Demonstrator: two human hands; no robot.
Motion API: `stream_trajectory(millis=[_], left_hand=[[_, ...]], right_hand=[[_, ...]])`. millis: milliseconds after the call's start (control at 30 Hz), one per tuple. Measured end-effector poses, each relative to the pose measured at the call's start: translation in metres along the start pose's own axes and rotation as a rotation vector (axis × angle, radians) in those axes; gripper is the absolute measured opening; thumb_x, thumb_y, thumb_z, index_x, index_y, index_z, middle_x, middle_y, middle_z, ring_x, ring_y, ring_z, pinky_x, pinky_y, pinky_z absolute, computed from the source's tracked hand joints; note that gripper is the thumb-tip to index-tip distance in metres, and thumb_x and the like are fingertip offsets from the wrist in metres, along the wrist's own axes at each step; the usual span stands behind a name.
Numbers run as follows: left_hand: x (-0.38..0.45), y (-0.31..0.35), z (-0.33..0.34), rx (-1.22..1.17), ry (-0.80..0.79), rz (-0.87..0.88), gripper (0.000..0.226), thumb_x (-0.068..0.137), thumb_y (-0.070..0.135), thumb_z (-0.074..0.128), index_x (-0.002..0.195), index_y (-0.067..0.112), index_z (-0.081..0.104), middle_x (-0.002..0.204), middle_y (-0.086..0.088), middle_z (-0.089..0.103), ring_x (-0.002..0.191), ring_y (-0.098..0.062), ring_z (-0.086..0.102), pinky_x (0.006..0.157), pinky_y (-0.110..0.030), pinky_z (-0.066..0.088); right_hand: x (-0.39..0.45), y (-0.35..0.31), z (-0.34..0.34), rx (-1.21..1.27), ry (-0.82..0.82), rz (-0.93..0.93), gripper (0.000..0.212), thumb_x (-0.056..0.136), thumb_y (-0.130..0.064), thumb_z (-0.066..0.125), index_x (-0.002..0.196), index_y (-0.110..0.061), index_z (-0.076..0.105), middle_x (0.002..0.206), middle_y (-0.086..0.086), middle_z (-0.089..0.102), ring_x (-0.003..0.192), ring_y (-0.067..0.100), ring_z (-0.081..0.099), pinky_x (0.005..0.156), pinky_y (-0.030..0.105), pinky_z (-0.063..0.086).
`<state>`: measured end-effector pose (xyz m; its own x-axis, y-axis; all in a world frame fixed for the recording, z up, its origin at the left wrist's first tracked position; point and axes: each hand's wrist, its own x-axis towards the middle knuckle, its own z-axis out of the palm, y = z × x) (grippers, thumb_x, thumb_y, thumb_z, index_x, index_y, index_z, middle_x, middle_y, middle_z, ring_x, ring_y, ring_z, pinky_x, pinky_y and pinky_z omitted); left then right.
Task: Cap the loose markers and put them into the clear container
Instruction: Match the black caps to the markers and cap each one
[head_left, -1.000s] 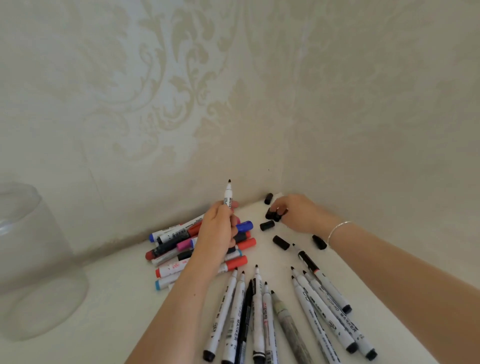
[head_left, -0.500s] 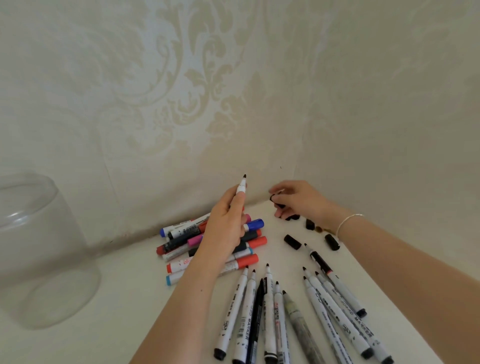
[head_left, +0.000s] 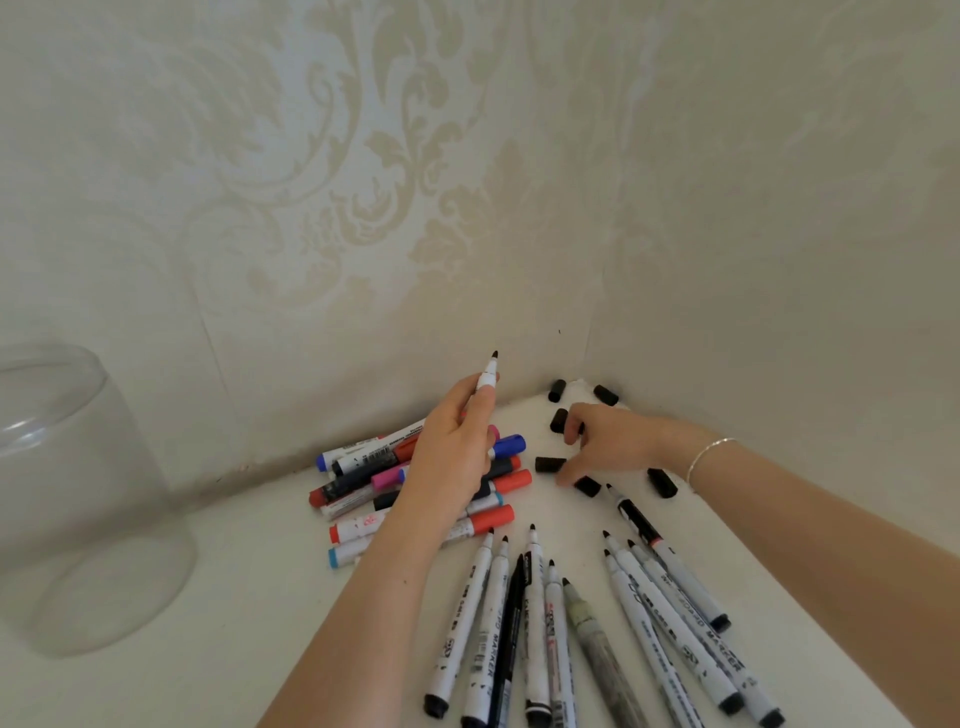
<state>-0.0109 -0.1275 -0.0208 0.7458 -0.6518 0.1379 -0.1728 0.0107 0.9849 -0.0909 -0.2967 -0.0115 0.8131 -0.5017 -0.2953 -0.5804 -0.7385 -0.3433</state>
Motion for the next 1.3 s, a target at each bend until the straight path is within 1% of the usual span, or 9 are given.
stream_trajectory(millis=[167,300,400,533,633,733,933,1167,1300], left_hand=[[0.002,-0.004,0.0,0.044,-0.001,0.014,0.028,0.102,0.041,0.036,0.12,0.031,0.056,0.058,0.009,0.036,0.041,-0.002,0.034,0.041,-0.012,0.027],[0.004,-0.008,0.0,0.063,0.01,0.02,0.028,0.101,0.043,0.037,0.117,0.034,0.057,0.061,0.009,0.041,0.043,-0.002,0.036,0.043,-0.015,0.029],[0.006,-0.011,0.0,0.089,0.003,0.026,0.029,0.101,0.042,0.037,0.119,0.032,0.057,0.06,0.01,0.041,0.045,-0.003,0.036,0.047,-0.019,0.028],[0.006,-0.014,0.003,0.107,-0.029,0.048,0.032,0.101,0.039,0.039,0.127,0.032,0.056,0.058,0.014,0.04,0.05,-0.003,0.038,0.051,-0.019,0.03],[0.004,-0.014,0.005,0.107,-0.049,0.047,0.032,0.1,0.041,0.039,0.128,0.035,0.055,0.062,0.015,0.04,0.054,-0.002,0.04,0.052,-0.016,0.033],[0.004,-0.014,0.004,0.124,-0.049,0.051,0.033,0.1,0.041,0.04,0.129,0.036,0.055,0.076,-0.007,0.039,0.058,-0.002,0.042,0.062,-0.018,0.036],[0.003,-0.014,0.007,0.1,-0.071,0.052,0.032,0.099,0.038,0.043,0.128,0.035,0.057,0.06,0.01,0.037,0.045,-0.003,0.035,0.042,-0.01,0.031],[0.0,-0.011,0.007,0.104,-0.066,0.062,0.031,0.1,0.037,0.043,0.127,0.031,0.057,0.058,0.01,0.038,0.041,0.001,0.04,0.042,-0.007,0.031],[-0.002,-0.008,0.008,0.095,-0.062,0.064,0.027,0.101,0.036,0.041,0.117,0.026,0.06,0.061,0.009,0.039,0.039,0.003,0.043,0.041,-0.005,0.031]], right_hand=[[-0.002,-0.004,0.001,-0.123,-0.039,-0.005,0.03,0.076,-0.013,0.07,0.102,-0.011,0.056,0.096,0.003,0.059,0.079,0.016,0.053,0.06,0.022,0.041],[-0.005,-0.003,-0.014,0.417,0.08,-0.025,0.01,0.085,-0.005,0.059,0.094,-0.008,0.061,0.088,0.013,0.068,0.076,0.021,0.068,0.064,0.023,0.053],[-0.016,-0.004,-0.029,0.826,-0.013,-0.06,0.027,0.094,-0.002,0.047,0.116,-0.011,0.06,0.103,0.011,0.065,0.088,0.028,0.071,0.076,0.029,0.059],[-0.02,-0.01,-0.04,1.128,-0.003,-0.179,0.031,0.096,-0.001,0.044,0.118,-0.013,0.063,0.11,0.01,0.062,0.093,0.029,0.07,0.083,0.034,0.056],[-0.019,-0.015,-0.043,1.161,0.03,-0.214,0.025,0.094,0.0,0.048,0.113,-0.009,0.06,0.096,0.015,0.064,0.077,0.025,0.067,0.068,0.027,0.055],[-0.017,-0.02,-0.043,1.107,0.109,-0.246,0.02,0.093,0.0,0.048,0.096,-0.005,0.067,0.089,0.009,0.066,0.066,0.016,0.054,0.06,0.021,0.046],[-0.014,-0.031,-0.041,1.065,0.203,-0.277,0.013,0.089,0.001,0.055,0.087,-0.007,0.064,0.087,0.011,0.065,0.063,0.014,0.052,0.062,0.021,0.044],[-0.016,-0.037,-0.043,0.934,0.183,-0.263,0.009,0.086,0.001,0.062,0.089,-0.007,0.06,0.084,0.015,0.066,0.064,0.016,0.056,0.061,0.023,0.045],[-0.018,-0.042,-0.039,0.866,0.156,-0.289,0.008,0.086,-0.001,0.064,0.093,0.0,0.063,0.086,0.018,0.066,0.067,0.018,0.056,0.071,0.031,0.045]])
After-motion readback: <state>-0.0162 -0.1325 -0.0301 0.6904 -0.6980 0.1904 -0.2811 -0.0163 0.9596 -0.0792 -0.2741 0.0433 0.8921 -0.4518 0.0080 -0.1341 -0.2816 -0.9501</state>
